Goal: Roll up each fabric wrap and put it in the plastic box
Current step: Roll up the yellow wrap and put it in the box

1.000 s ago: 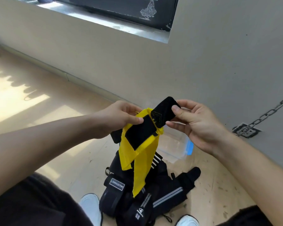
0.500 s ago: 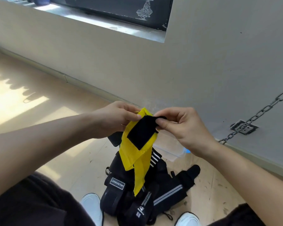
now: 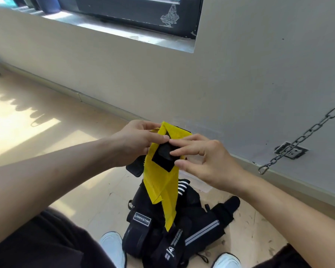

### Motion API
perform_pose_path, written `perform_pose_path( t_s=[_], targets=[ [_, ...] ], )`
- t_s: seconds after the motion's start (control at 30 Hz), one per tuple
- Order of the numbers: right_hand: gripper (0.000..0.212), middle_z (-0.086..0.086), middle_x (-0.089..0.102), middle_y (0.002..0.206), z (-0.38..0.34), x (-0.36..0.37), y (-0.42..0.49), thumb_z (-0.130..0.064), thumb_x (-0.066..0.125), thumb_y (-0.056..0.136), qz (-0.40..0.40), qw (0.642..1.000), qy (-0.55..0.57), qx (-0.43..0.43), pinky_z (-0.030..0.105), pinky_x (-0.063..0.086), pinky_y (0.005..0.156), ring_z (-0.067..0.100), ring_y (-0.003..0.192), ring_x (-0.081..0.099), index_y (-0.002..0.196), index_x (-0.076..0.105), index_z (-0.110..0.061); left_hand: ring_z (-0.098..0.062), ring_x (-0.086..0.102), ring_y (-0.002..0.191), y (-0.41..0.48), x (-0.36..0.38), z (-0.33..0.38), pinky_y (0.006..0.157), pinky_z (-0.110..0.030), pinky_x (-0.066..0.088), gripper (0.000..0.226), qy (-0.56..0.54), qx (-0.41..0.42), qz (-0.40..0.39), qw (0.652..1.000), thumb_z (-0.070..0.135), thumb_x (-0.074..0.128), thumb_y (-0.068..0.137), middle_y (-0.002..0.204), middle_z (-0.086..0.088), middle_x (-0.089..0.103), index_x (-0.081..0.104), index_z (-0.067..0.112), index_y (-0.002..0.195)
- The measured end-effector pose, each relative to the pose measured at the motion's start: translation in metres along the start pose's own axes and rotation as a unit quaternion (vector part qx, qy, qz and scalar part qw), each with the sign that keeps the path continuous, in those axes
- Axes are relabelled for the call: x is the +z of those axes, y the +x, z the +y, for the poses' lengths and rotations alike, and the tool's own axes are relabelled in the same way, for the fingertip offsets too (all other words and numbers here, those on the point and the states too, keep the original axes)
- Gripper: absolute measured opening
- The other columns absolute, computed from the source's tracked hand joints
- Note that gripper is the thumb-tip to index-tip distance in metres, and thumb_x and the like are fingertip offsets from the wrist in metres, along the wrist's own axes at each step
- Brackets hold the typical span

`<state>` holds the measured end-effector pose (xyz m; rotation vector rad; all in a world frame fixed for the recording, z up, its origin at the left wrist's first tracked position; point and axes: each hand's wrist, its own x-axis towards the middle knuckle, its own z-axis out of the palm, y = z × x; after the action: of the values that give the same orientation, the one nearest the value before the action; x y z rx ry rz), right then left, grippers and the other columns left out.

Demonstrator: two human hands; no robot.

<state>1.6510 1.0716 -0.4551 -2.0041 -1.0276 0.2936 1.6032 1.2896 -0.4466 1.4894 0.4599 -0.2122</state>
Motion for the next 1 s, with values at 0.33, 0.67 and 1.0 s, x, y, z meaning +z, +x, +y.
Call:
perform_pose_path(
  t_s=[0.33, 0.67, 1.0],
  targets=[
    [0.049, 0.010, 0.078, 0.098, -0.002, 0.005, 0.009, -0.026, 0.078, 0.080, 0.143, 0.905, 0.346, 0.204, 0.047, 0.059, 0.091, 0.024, 0.096, 0.075, 0.122, 0.059, -0.014, -0.029, 0.073, 0.108, -0.013, 0.012, 0.010, 0.091, -0.039, 0.062, 0.047, -0.064, 0.118, 0.002, 0.991, 0.008, 0.071, 0.089, 0.116, -0.015, 0.075, 0.059, 0.005, 0.134],
    [0.044, 0.007, 0.078, 0.094, -0.014, 0.005, 0.011, -0.010, 0.075, 0.087, 0.169, 0.905, 0.344, 0.184, 0.036, 0.062, 0.079, 0.020, 0.093, 0.075, 0.124, 0.053, -0.021, -0.028, 0.077, 0.095, -0.020, 0.019, 0.011, 0.076, -0.035, 0.062, 0.047, 0.004, 0.171, -0.011, 0.985, 0.000, 0.074, 0.087, 0.102, -0.013, 0.079, 0.059, 0.013, 0.130],
    [0.031, 0.012, 0.074, 0.081, -0.018, 0.010, 0.010, -0.019, 0.071, 0.093, 0.161, 0.928, 0.304, 0.144, 0.044, 0.062, 0.078, 0.026, 0.086, 0.075, 0.119, 0.055, -0.020, -0.022, 0.077, 0.081, -0.026, 0.024, 0.011, 0.063, -0.028, 0.059, 0.007, -0.034, 0.120, 0.032, 0.992, 0.013, 0.074, 0.090, 0.088, -0.010, 0.079, 0.075, 0.010, 0.096]
  ],
)
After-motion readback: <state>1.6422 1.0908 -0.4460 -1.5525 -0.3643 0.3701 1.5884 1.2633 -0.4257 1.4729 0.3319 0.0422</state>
